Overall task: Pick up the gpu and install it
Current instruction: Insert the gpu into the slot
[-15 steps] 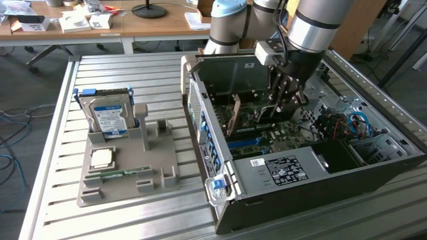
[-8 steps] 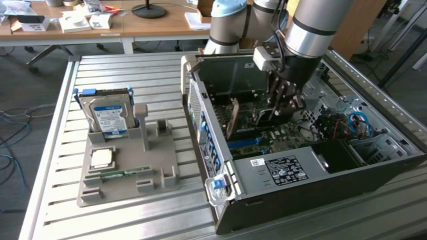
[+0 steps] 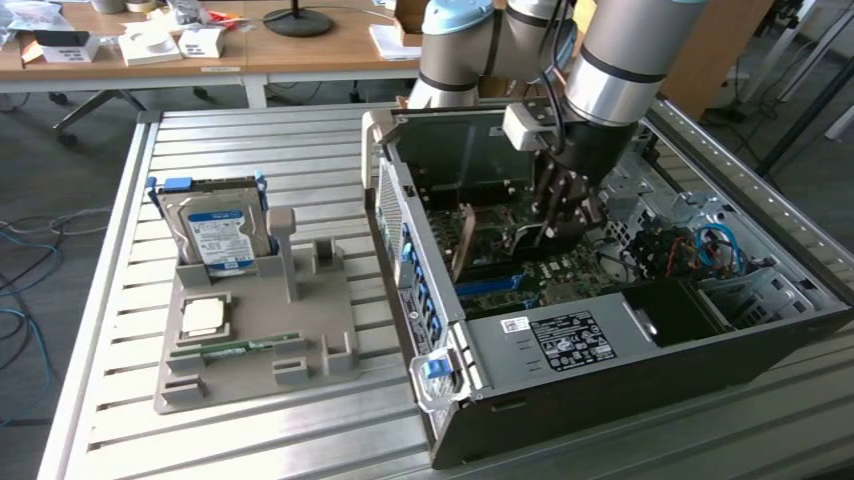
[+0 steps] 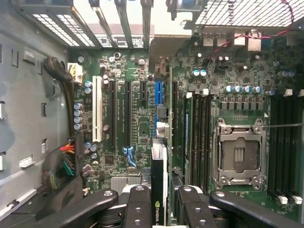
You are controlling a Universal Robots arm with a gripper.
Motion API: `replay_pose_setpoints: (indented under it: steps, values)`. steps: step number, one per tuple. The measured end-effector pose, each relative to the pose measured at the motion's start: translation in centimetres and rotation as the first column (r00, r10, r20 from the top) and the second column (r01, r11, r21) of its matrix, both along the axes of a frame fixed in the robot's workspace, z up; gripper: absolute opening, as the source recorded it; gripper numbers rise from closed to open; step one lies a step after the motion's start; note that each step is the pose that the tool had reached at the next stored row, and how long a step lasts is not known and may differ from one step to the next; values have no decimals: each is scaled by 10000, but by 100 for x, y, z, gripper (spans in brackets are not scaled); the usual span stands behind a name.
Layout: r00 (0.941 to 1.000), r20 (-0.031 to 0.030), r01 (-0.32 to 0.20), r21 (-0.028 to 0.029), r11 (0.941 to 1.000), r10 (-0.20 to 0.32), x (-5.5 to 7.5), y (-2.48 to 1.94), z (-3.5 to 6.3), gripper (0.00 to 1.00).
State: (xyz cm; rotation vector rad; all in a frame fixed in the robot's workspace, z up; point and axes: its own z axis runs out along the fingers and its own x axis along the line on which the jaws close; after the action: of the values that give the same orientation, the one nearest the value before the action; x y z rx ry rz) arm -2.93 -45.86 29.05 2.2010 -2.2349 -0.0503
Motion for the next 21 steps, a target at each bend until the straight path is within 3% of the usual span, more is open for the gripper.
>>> replay_pose_setpoints:
  steps: [11, 21]
  values:
    - [10000, 0, 9, -1, 10000, -9, -11, 2, -62, 27]
    - [10000, 6, 6, -1, 10000, -6, -145, 5, -68, 27]
